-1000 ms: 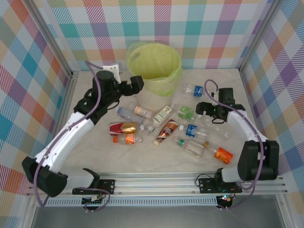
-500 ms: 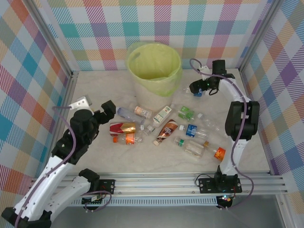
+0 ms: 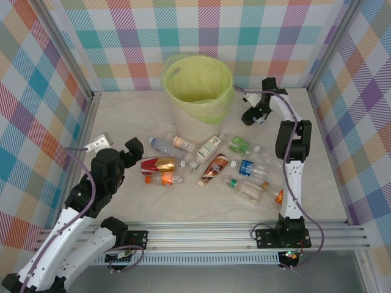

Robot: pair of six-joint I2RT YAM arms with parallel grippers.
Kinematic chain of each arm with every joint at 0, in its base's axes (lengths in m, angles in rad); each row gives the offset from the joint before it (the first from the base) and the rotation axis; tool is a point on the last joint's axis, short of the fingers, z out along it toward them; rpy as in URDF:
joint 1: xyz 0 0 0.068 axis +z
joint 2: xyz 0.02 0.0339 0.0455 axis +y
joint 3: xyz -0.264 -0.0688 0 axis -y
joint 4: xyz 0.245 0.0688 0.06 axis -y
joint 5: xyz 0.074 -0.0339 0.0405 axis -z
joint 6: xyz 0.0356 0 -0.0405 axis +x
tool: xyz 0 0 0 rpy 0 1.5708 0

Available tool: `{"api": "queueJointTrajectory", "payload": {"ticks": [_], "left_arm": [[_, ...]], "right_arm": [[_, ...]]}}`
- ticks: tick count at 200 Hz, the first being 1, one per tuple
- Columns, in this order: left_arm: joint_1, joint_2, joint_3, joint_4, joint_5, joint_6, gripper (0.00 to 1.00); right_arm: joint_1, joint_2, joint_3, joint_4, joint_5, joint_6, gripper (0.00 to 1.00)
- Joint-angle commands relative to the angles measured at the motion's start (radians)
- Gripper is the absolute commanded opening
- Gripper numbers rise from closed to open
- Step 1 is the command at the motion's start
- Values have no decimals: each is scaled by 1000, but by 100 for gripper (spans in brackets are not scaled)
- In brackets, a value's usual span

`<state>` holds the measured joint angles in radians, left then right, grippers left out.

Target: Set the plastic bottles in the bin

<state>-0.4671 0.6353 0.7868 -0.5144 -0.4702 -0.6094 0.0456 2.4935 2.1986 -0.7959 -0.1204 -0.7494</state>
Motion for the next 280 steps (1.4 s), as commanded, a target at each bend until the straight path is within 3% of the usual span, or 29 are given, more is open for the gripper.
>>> {"api": "queueJointTrajectory", "payload": {"ticks": [1, 24, 38, 94, 141, 186, 211, 248, 280], "left_arm": [[15, 3, -24, -7, -17, -28, 100], [18, 22, -31, 14, -5, -27, 100], [21, 38, -28, 16, 4, -23, 100], [30, 64, -43, 32, 53, -21, 100], [39, 87, -76, 72, 116, -18, 100], [47, 119, -92, 78, 116, -48, 100], [50, 131, -142, 120, 211, -56, 100], [53, 135, -215, 164, 288, -128, 100], [54, 138, -237, 169, 221, -140, 100]], "right_arm": [[9, 12, 37, -85, -44, -42, 100], [11, 20, 27, -69, -43, 6, 96], [16, 19, 10, -31, -18, 56, 83], [19, -40, -60, 75, 40, 277, 60], [20, -308, -413, 312, 6, 439, 59], [22, -496, -630, 398, -20, 558, 56], [23, -611, -749, 484, -15, 659, 55], [32, -768, -859, 543, -1, 816, 54], [55, -872, -881, 545, -12, 893, 53]]}}
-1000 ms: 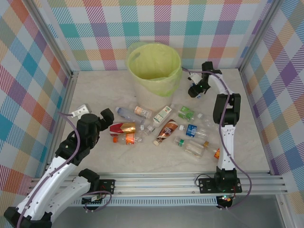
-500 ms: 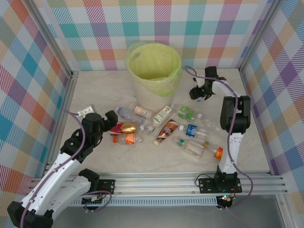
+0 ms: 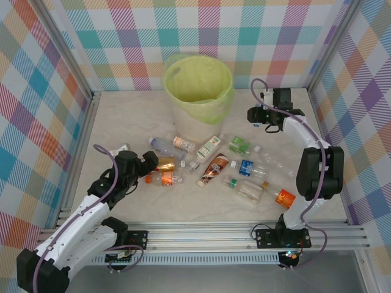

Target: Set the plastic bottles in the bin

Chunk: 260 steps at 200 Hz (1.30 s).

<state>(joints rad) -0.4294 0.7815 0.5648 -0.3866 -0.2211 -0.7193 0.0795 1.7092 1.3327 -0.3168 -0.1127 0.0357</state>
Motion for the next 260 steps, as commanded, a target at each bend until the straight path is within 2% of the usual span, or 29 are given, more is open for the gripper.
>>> {"api": "queueJointTrajectory", "payload": {"ticks": [1, 32, 52, 84, 118, 139, 160, 208, 238, 260], "left_arm": [[16, -10, -16, 40, -30, -30, 100], [17, -107, -90, 92, -108, -81, 100], [17, -196, -149, 190, -105, -42, 100], [16, -294, -162, 183, -143, 25, 100], [17, -276, -145, 163, -121, 44, 100], [17, -237, -132, 197, -59, 83, 100], [17, -213, -101, 185, -56, 112, 100], [17, -234, -97, 169, -76, 117, 100], [17, -253, -116, 166, -86, 103, 100], [17, -259, -112, 138, -127, 77, 100]], "right_arm": [[21, -90, -16, 68, -21, 110, 53], [48, -144, 61, 75, -83, 166, 54], [75, -143, 149, 67, -127, 191, 53], [155, -120, 296, 65, -110, 157, 54], [239, -39, 477, 9, -132, 99, 54], [286, 43, 602, -73, -162, 37, 55], [327, 148, 753, -186, -158, -20, 56], [383, 361, 1016, -341, 27, -65, 59], [416, 476, 1169, -441, 266, -89, 61], [433, 517, 1203, -471, 401, -126, 63]]}}
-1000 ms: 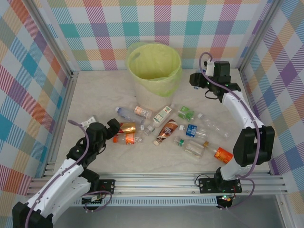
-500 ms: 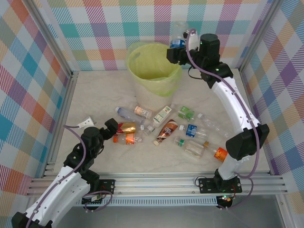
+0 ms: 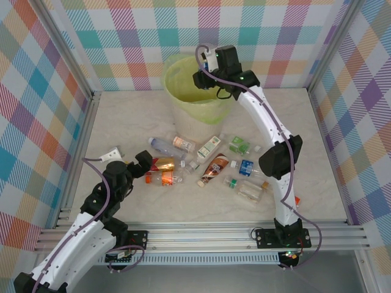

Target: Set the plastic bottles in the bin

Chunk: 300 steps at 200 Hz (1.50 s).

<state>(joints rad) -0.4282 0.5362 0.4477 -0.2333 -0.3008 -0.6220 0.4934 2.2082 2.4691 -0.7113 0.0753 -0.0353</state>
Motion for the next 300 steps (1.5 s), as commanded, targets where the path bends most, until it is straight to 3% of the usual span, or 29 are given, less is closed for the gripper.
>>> {"api": "queueJointTrajectory", "payload": {"ticks": [1, 80, 171, 218, 300], "left_arm": [[16, -13, 6, -18, -49, -21, 100], [16, 57, 19, -3, -14, -15, 100], [16, 118, 20, 9, 35, -55, 100], [16, 134, 22, -2, 37, -81, 100], [16, 179, 7, 55, 59, -147, 100]], "right_arm": [[22, 19, 66, -78, 218, -55, 63], [68, 22, 71, -174, 421, -97, 76], [93, -117, 25, -179, 306, -8, 94], [105, -312, -229, -20, 238, 23, 100], [105, -786, -945, 477, 36, 115, 100]]}}
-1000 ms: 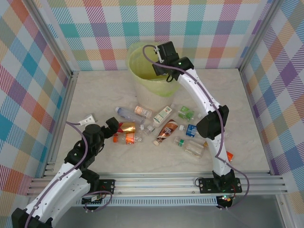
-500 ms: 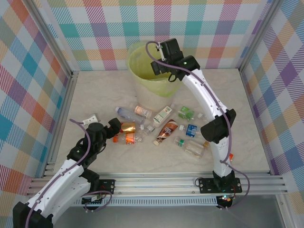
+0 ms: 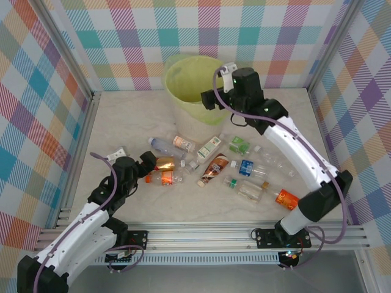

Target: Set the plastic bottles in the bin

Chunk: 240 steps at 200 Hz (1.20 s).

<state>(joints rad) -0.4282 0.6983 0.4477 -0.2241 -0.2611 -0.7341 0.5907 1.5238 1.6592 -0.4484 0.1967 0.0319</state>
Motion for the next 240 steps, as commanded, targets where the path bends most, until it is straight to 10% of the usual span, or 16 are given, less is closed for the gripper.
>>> {"api": "queueJointTrajectory", "payload": {"ticks": [1, 72, 136, 240], "left_arm": [[16, 19, 7, 47, 19, -37, 100], [16, 86, 48, -44, 105, -201, 100], [15, 152, 85, -303, 215, -453, 100], [-11, 316, 28, -94, 301, -720, 83]], "right_arm": [[8, -107, -142, 219, -87, 49, 100], [7, -386, -630, 537, -231, 204, 100], [8, -474, -729, 566, -174, 166, 100], [7, -442, -727, 577, -164, 188, 100]]}}
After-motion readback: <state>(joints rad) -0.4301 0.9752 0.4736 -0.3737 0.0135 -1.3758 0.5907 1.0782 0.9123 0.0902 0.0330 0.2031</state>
